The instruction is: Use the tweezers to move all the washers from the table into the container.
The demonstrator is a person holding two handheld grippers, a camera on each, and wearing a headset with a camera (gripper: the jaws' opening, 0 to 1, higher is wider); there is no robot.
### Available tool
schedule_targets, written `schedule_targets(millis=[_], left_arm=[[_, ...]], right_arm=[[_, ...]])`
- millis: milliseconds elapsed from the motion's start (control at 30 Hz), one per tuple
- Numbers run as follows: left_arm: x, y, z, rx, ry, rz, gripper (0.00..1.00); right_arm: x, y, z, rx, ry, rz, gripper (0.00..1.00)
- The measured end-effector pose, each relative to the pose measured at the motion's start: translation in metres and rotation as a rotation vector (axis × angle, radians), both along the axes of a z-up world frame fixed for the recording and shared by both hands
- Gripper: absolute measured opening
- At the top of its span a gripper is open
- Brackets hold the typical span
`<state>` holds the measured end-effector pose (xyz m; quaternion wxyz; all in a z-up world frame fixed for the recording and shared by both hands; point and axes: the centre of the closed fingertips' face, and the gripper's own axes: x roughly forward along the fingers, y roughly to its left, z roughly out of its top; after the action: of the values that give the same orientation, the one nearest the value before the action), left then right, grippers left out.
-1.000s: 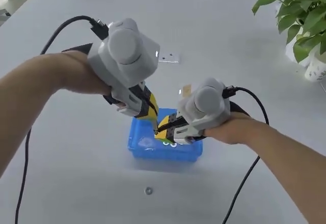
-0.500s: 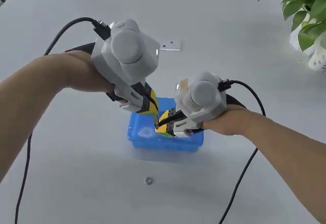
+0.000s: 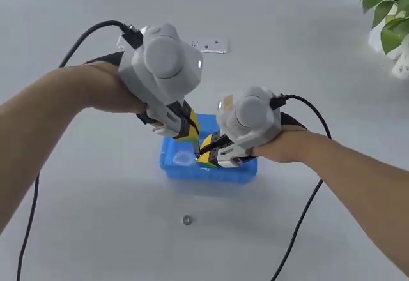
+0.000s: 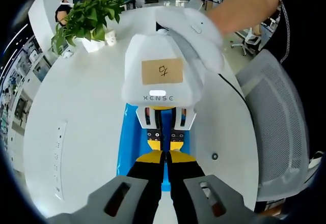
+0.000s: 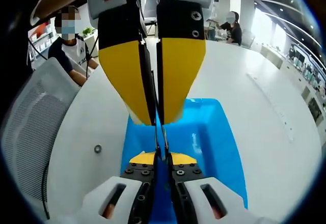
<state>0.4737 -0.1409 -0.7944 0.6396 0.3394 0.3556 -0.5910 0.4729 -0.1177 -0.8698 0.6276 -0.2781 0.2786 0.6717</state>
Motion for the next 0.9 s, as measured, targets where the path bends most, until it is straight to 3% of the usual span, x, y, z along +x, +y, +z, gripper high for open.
schedule_targets(millis=[633, 900], left_arm=[[-0.0011, -0.0009, -0.0005, -0.007, 0.015, 0.000, 0.06], [-0.0005, -0.0002, 0.0045, -0.007, 0.006, 0.000, 0.06]], right_arm=[[-0.0009, -0.0003, -0.0010, -0.003, -0.014, 0.014, 0.10], [0.0010, 0.0000, 0.0036, 0.005, -0.025, 0.011, 0.10]])
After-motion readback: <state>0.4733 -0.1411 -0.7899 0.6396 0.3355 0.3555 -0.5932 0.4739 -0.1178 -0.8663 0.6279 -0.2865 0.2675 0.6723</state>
